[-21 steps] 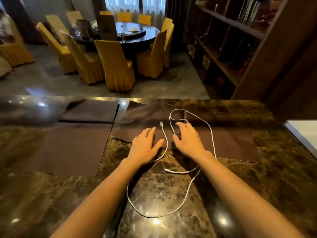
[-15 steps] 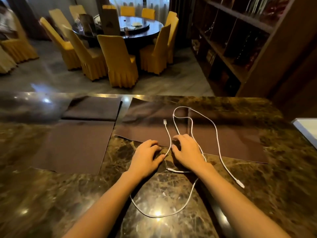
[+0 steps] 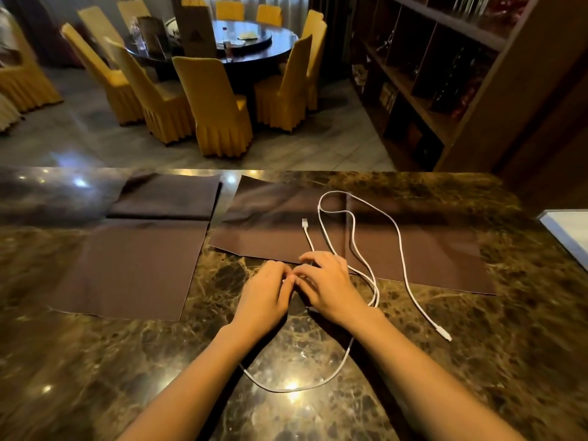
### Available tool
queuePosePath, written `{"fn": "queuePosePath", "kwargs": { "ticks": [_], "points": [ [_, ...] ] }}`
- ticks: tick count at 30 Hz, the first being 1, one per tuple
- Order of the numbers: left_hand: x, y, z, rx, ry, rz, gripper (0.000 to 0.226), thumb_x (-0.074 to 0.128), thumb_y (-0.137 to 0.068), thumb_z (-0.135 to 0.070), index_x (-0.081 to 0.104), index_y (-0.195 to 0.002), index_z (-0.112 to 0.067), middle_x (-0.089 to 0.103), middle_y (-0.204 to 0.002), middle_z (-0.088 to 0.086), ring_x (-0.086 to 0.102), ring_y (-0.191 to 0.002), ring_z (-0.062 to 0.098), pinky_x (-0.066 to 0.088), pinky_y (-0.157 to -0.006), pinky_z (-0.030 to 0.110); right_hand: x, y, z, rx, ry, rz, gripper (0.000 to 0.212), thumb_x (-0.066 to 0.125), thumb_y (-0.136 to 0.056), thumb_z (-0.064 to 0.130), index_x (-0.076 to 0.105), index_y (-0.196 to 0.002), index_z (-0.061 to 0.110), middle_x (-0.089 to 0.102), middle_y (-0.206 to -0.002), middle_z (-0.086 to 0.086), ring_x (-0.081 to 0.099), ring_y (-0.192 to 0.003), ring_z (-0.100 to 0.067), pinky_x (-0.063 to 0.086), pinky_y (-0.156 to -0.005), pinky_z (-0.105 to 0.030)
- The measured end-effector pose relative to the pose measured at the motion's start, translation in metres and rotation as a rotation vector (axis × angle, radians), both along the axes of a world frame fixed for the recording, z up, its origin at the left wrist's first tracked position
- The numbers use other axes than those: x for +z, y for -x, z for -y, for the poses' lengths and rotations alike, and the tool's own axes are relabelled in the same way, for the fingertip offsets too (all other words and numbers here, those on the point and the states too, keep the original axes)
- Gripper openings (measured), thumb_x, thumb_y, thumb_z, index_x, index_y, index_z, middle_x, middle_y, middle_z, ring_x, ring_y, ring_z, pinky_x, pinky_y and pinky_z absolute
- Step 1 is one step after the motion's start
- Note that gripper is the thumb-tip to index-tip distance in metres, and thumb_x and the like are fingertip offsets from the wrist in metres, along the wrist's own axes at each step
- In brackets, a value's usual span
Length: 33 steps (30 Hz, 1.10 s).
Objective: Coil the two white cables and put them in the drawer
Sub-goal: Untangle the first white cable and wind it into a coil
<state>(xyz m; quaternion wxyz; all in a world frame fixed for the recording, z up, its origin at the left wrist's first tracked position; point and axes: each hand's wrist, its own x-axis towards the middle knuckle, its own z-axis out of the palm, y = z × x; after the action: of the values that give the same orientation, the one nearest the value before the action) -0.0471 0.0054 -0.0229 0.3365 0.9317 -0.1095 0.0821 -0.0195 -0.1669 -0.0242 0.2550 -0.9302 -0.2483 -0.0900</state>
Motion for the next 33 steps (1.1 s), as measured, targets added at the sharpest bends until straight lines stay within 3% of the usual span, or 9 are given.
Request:
{"fn": "queuePosePath", "kwargs": {
  "ticks": [3,9,12,16,19,23,27,30,33],
  "points": [
    [0.021,0.001,-0.005,0.040,0.139,-0.037,0.014,0.058,-0.100,-0.028,0.067,-0.096,-0.018,0.068,-0.081,-0.007,0.061,-0.071,0.003,0.047,-0.065,0.021,0.018,-0.004,0.004,0.019,-0.068,0.106,0.020,0.059,-0.092,0.032,0.076,-0.100,0.025,0.072,-0.097,0.005,0.065,-0.094,-0.020,0.041,-0.088,-0.043],
    [0.062,0.007,-0.034,0.067,0.223,-0.032,0.019,0.058,-0.100,-0.027,0.074,-0.094,-0.018,0.070,-0.078,-0.006,0.063,-0.073,0.009,0.050,-0.067,0.024,0.075,-0.030,0.043,-0.102,-0.168,0.283,0.012,0.069,-0.091,0.020,0.078,-0.099,0.015,0.076,-0.088,-0.002,0.069,-0.079,-0.025,0.051,-0.073,-0.044],
    [0.072,0.011,-0.052,0.100,0.283,-0.030,0.019,0.058,-0.100,-0.026,0.073,-0.090,-0.024,0.071,-0.077,-0.008,0.065,-0.075,0.010,0.049,-0.066,0.021,0.103,-0.035,0.074,-0.269,-0.187,0.342,0.013,0.069,-0.093,0.018,0.078,-0.101,0.013,0.076,-0.089,-0.006,0.068,-0.080,-0.025,0.051,-0.075,-0.039],
    [0.083,0.011,-0.051,0.078,0.319,-0.007,0.020,0.057,-0.100,-0.027,0.073,-0.088,-0.026,0.069,-0.076,-0.014,0.062,-0.067,0.006,0.045,-0.061,0.014,0.116,-0.030,0.086,-0.383,-0.166,0.297,0.016,0.066,-0.095,0.019,0.076,-0.107,0.013,0.075,-0.095,-0.006,0.068,-0.087,-0.025,0.054,-0.079,-0.044],
    [0.094,0.005,-0.037,0.074,0.353,0.038,0.020,0.058,-0.100,-0.026,0.074,-0.088,-0.022,0.065,-0.065,-0.011,0.056,-0.058,0.004,0.040,-0.057,0.015,0.118,-0.020,0.069,-0.305,-0.207,0.224,0.017,0.069,-0.093,0.019,0.075,-0.108,0.015,0.074,-0.100,-0.002,0.067,-0.094,-0.016,0.054,-0.086,-0.035],
    [0.109,-0.002,-0.018,0.009,0.316,0.091,0.019,0.058,-0.100,-0.024,0.075,-0.090,-0.021,0.071,-0.081,-0.014,0.064,-0.076,0.001,0.044,-0.067,0.010,0.125,-0.003,0.032,-0.112,-0.293,0.042,0.040,0.070,-0.092,0.026,0.064,-0.131,0.022,0.069,-0.111,0.006,0.062,-0.103,-0.004,0.047,-0.093,-0.018],
    [0.116,-0.008,-0.011,-0.057,0.305,0.113,0.019,0.058,-0.100,-0.023,0.076,-0.103,-0.017,0.074,-0.091,-0.007,0.068,-0.086,0.009,0.053,-0.076,0.022,0.127,0.003,-0.004,0.134,-0.214,-0.008,0.040,0.062,-0.097,0.024,0.059,-0.137,0.019,0.066,-0.127,0.001,0.059,-0.117,-0.009,0.044,-0.101,-0.022],
    [0.121,-0.008,-0.021,-0.044,0.290,0.138,0.019,0.059,-0.099,-0.025,0.076,-0.103,-0.017,0.074,-0.091,-0.007,0.068,-0.087,0.008,0.055,-0.077,0.025,0.127,0.000,-0.011,0.106,-0.235,-0.018,0.023,0.055,-0.101,0.023,0.069,-0.119,0.018,0.073,-0.098,0.008,0.064,-0.089,-0.002,0.048,-0.082,-0.022],
    [0.122,-0.007,-0.047,0.064,0.300,0.177,0.017,0.060,-0.099,-0.024,0.075,-0.096,-0.018,0.073,-0.085,-0.006,0.067,-0.081,0.009,0.053,-0.071,0.024,0.132,-0.001,0.001,0.022,-0.268,-0.057,0.019,0.056,-0.102,0.022,0.074,-0.097,0.017,0.059,-0.069,0.022,0.056,-0.067,0.007,0.036,-0.065,-0.009]
  ]
}}
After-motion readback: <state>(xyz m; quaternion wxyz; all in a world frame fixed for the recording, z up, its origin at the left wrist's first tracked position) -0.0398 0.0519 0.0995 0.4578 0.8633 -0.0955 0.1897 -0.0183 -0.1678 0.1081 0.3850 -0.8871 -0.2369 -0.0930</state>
